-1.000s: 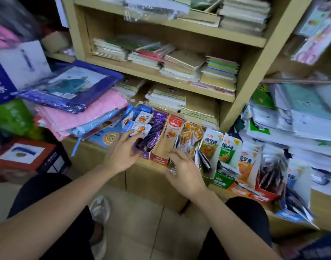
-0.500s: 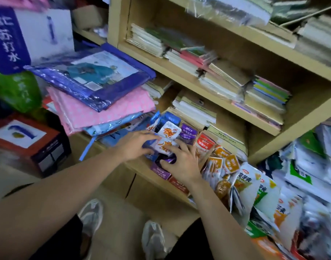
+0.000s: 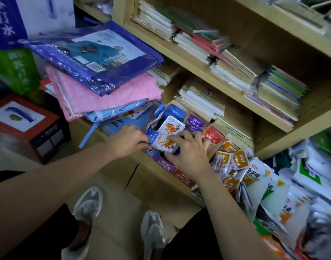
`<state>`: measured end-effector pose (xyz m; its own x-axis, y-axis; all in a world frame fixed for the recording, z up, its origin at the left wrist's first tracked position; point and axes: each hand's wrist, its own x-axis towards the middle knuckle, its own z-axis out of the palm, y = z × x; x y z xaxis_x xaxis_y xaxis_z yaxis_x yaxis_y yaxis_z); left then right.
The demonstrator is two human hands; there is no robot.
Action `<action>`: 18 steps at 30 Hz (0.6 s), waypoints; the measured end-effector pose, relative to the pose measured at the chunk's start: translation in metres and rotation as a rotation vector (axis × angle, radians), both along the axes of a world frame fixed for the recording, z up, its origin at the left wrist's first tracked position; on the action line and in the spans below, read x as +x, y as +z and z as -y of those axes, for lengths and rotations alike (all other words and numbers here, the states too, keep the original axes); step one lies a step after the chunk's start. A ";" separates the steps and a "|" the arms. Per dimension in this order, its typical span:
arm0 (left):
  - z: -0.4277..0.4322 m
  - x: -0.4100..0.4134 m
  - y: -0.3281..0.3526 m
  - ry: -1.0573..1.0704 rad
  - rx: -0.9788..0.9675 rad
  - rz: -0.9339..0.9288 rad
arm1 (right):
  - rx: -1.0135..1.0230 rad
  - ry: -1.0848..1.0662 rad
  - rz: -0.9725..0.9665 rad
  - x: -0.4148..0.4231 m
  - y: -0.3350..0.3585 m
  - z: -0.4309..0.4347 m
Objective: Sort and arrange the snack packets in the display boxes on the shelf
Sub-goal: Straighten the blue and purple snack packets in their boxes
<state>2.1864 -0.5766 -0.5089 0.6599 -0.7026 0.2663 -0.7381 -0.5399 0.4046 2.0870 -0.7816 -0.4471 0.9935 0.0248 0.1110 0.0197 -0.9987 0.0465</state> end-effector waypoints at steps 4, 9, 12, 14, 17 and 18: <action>-0.021 -0.014 0.002 -0.027 0.034 -0.034 | 0.163 0.138 -0.074 0.004 0.002 -0.006; -0.041 -0.026 0.010 0.076 -0.135 -0.250 | 0.577 0.164 0.006 -0.003 0.000 -0.001; -0.042 -0.030 0.029 0.237 -0.396 -0.318 | 0.753 0.126 0.199 -0.008 0.014 0.003; -0.036 -0.027 0.045 0.328 -0.665 -0.517 | 0.797 0.089 0.326 -0.009 0.025 0.006; -0.025 -0.025 0.070 0.388 -0.850 -1.046 | 0.845 0.044 0.479 -0.010 0.031 0.001; -0.020 -0.025 0.075 0.363 -0.841 -1.178 | 0.846 0.038 0.511 -0.009 0.030 -0.004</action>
<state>2.1615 -0.5564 -0.4341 0.8794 -0.3721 -0.2969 0.3457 0.0703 0.9357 2.0776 -0.7781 -0.4170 0.8214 -0.2298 0.5220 0.2289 -0.7055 -0.6707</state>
